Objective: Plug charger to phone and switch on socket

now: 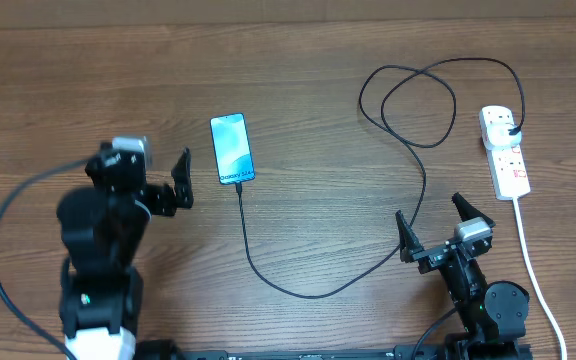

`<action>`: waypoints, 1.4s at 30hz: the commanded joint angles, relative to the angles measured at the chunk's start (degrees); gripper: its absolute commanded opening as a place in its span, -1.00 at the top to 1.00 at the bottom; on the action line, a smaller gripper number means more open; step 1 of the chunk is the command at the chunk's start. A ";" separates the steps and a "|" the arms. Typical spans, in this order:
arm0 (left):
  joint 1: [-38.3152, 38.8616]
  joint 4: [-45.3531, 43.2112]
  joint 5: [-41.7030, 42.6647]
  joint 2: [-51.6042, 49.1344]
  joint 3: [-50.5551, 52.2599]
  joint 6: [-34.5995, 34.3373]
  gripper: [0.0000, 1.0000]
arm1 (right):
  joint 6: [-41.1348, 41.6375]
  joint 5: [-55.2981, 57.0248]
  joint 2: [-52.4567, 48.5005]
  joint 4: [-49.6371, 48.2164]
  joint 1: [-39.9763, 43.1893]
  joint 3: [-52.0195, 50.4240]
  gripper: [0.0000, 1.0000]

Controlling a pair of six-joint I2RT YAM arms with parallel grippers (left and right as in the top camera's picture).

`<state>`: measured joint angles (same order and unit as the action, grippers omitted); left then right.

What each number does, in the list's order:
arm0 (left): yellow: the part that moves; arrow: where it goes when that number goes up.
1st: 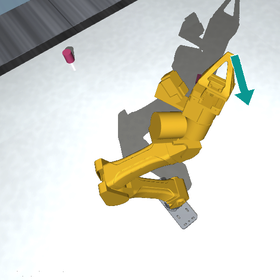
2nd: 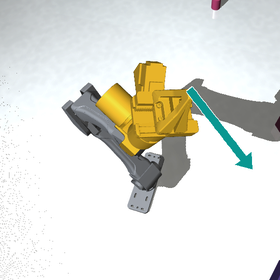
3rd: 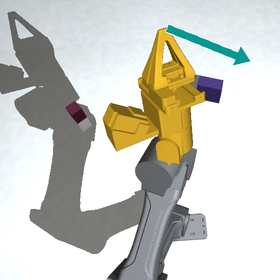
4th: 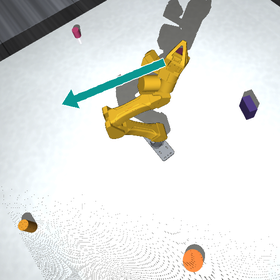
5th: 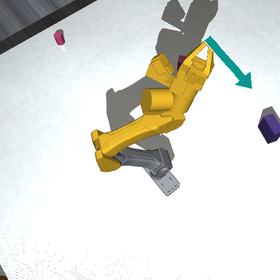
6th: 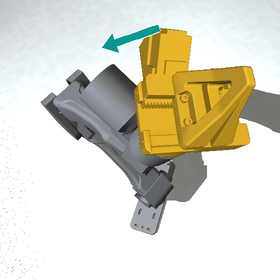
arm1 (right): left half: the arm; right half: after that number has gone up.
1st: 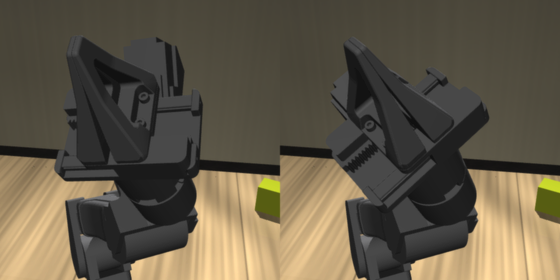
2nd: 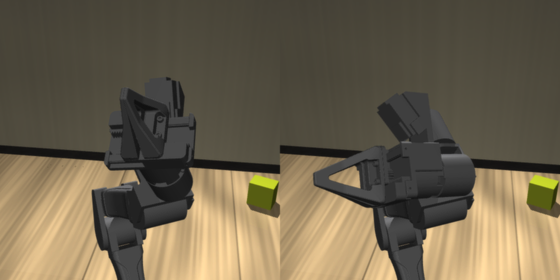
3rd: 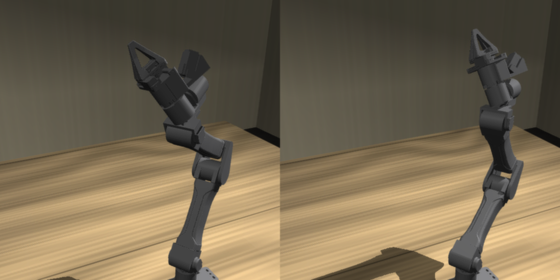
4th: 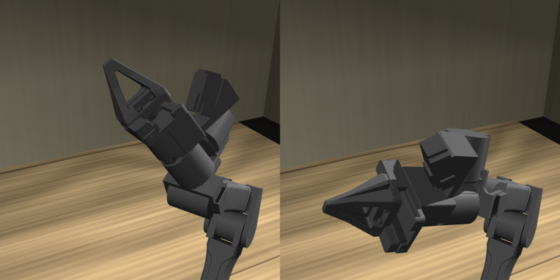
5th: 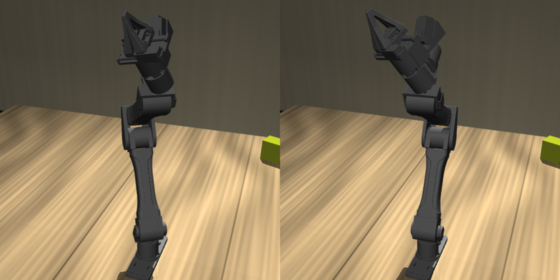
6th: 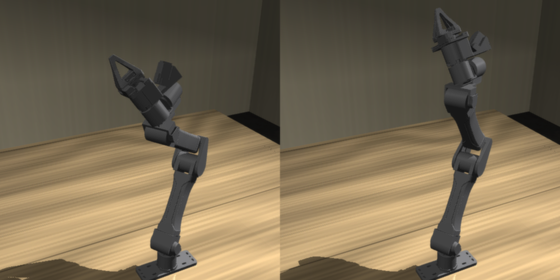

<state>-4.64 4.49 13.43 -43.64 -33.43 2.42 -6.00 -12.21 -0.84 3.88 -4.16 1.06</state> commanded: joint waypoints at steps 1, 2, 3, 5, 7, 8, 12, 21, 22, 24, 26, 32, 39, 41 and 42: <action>-0.28 -6.62 0.13 6.19 7.85 6.14 -0.99 | 0.24 -0.31 0.68 -0.35 -0.33 -0.61 -1.00; -0.28 -8.46 0.13 7.76 9.75 7.15 -0.99 | 0.24 -0.28 0.68 -0.35 -0.33 -0.61 -1.00; -0.28 -10.08 0.13 9.31 11.52 8.02 -0.99 | 0.24 -0.28 0.68 -0.35 -0.33 -0.61 -1.00; -0.28 -12.92 0.13 12.74 14.97 9.97 -0.99 | 0.24 -0.28 0.68 -0.33 -0.33 -0.61 -1.00; -0.28 -13.75 0.13 16.15 17.62 12.22 -0.99 | 0.24 -0.28 0.68 -0.35 -0.33 -0.61 -1.00; -0.28 -13.62 0.11 17.79 18.58 13.38 -0.99 | 0.22 -0.28 0.68 -0.33 -0.33 -0.61 -1.00; -0.28 -12.87 -0.13 24.28 22.47 17.75 -0.99 | 0.24 -0.28 0.68 -0.35 -0.33 -0.61 -1.00; -0.28 -12.85 -0.52 36.54 32.87 19.41 -0.99 | 0.24 -0.28 0.68 -0.33 -0.33 -0.61 -1.00; -0.26 -11.17 -0.52 37.86 33.20 19.23 -0.99 | 0.24 -0.28 0.68 -0.35 -0.33 -0.61 -1.00; -0.26 -7.65 -0.59 39.78 33.16 19.28 -0.99 | 0.24 -0.28 0.68 -0.33 -0.33 -0.61 -1.00; -0.26 -4.35 -1.79 41.31 33.16 19.23 -0.99 | 0.24 -0.28 0.68 -0.35 -0.33 -0.61 -1.00; -0.26 -0.76 -4.37 43.50 33.16 16.63 -0.99 | 0.24 -0.28 0.68 -0.33 -0.33 -0.61 -1.00; -0.26 -0.87 -4.42 43.39 33.16 16.65 -0.99 | 0.24 -0.28 0.68 -0.35 -0.33 -0.61 -1.00; -0.26 -0.87 -4.42 43.39 33.16 16.68 -0.99 | 0.24 -0.28 0.68 -0.33 -0.33 -0.61 -1.00; -0.26 -0.87 -4.42 43.36 33.16 16.65 -0.99 | 0.24 -0.28 0.68 -0.33 -0.33 -0.61 -1.00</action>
<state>-4.64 3.46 9.96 -0.86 -0.49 19.88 -6.00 -12.23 -0.84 3.88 -4.16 1.06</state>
